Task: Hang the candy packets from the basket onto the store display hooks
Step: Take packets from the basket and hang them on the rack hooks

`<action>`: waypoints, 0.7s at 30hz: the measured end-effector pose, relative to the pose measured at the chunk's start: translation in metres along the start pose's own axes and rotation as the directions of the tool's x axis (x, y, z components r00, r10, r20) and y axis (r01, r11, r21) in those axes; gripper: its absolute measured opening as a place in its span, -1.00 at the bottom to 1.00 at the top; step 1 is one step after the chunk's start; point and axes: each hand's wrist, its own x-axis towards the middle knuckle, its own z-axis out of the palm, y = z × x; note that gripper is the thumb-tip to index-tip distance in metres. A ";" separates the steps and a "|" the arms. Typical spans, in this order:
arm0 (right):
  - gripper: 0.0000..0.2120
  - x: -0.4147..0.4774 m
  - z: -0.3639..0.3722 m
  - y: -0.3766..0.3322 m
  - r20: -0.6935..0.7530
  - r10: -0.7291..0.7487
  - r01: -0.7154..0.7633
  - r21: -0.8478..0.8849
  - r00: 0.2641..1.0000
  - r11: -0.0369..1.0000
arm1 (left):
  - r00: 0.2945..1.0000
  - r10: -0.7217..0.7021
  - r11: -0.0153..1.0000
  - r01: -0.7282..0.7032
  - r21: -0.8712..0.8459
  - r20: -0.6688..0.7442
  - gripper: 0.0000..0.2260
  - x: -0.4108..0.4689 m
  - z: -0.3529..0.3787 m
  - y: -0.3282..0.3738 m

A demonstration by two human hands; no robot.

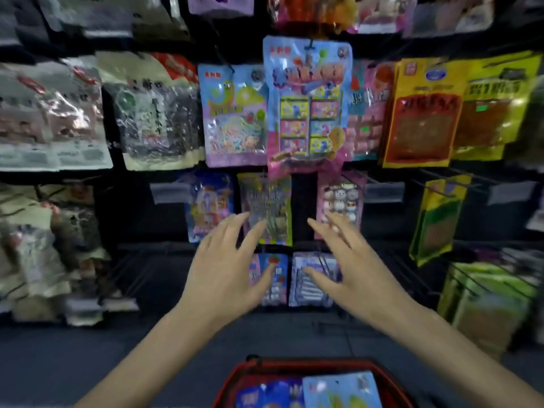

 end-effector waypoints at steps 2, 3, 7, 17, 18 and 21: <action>-0.23 -0.041 0.013 0.018 0.081 0.051 -0.048 -0.033 0.995 0.998 | 0.998 -0.001 1.000 0.003 -0.022 0.069 -0.32 -0.031 0.022 0.020; -0.23 -0.060 0.021 0.028 0.128 0.075 -0.070 -0.049 0.989 0.996 | 0.994 -0.001 0.999 0.005 -0.034 0.108 -0.31 -0.045 0.035 0.030; -0.24 -0.126 0.062 0.067 0.282 0.188 -0.196 0.000 0.941 0.981 | 0.959 0.010 0.997 0.012 -0.074 0.283 -0.28 -0.100 0.096 0.066; -0.46 -0.221 0.196 0.156 0.520 0.611 -0.735 0.049 0.597 0.677 | 0.689 0.209 0.977 -0.119 -0.177 0.694 -0.15 -0.204 0.247 0.127; -0.53 -0.223 0.202 0.159 0.527 0.628 -0.761 0.055 0.572 0.647 | 0.656 0.213 0.977 -0.122 -0.177 0.724 -0.12 -0.209 0.256 0.130; -0.53 -0.228 0.217 0.158 0.490 0.656 -0.770 0.049 0.573 0.636 | 0.609 0.202 0.978 -0.088 -0.187 0.767 -0.14 -0.220 0.273 0.134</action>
